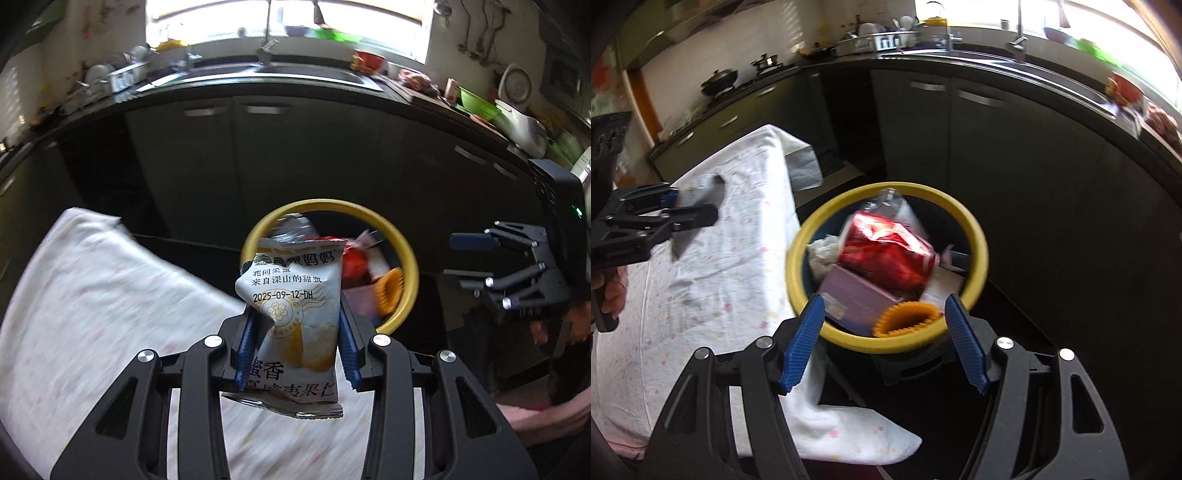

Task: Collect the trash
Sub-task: 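Carry the snack bag over the bin and open the left gripper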

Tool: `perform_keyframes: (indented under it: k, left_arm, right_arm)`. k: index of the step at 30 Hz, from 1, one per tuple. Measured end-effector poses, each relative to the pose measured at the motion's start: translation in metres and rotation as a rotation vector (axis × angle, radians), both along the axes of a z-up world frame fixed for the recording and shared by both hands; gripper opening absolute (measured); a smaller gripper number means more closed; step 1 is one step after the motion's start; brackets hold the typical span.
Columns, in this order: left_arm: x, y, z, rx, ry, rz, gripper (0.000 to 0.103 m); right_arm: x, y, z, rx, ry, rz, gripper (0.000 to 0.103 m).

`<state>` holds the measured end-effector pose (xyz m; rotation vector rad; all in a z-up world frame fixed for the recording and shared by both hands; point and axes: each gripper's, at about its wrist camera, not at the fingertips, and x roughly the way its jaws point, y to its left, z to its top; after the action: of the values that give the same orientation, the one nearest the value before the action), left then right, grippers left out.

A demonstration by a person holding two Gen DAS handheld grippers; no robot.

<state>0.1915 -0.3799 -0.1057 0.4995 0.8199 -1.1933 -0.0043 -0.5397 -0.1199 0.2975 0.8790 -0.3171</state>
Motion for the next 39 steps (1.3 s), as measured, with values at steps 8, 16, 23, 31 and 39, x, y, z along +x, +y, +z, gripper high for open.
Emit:
perform_keyframes:
  k: [8, 16, 23, 31, 39]
  left_arm:
    - [-0.015, -0.092, -0.029, 0.072, 0.068, -0.042, 0.039]
    - [-0.032, -0.140, -0.052, 0.128, -0.029, -0.052, 0.040]
    - [-0.027, -0.162, -0.068, 0.175, -0.075, 0.008, 0.070]
    - [-0.016, -0.136, -0.054, 0.151, -0.067, 0.079, 0.081]
    - [-0.022, -0.054, -0.002, 0.030, -0.122, 0.210, 0.096]
  right_arm:
    - [-0.017, -0.017, -0.006, 0.027, -0.013, -0.022, 0.064]
    - [-0.024, -0.029, -0.010, 0.045, -0.015, -0.049, 0.064]
    - [-0.023, -0.028, -0.009, 0.037, -0.015, -0.044, 0.064]
    - [-0.025, -0.024, -0.009, 0.032, -0.007, -0.045, 0.064]
    - [-0.022, -0.003, -0.001, 0.032, -0.025, 0.005, 0.066]
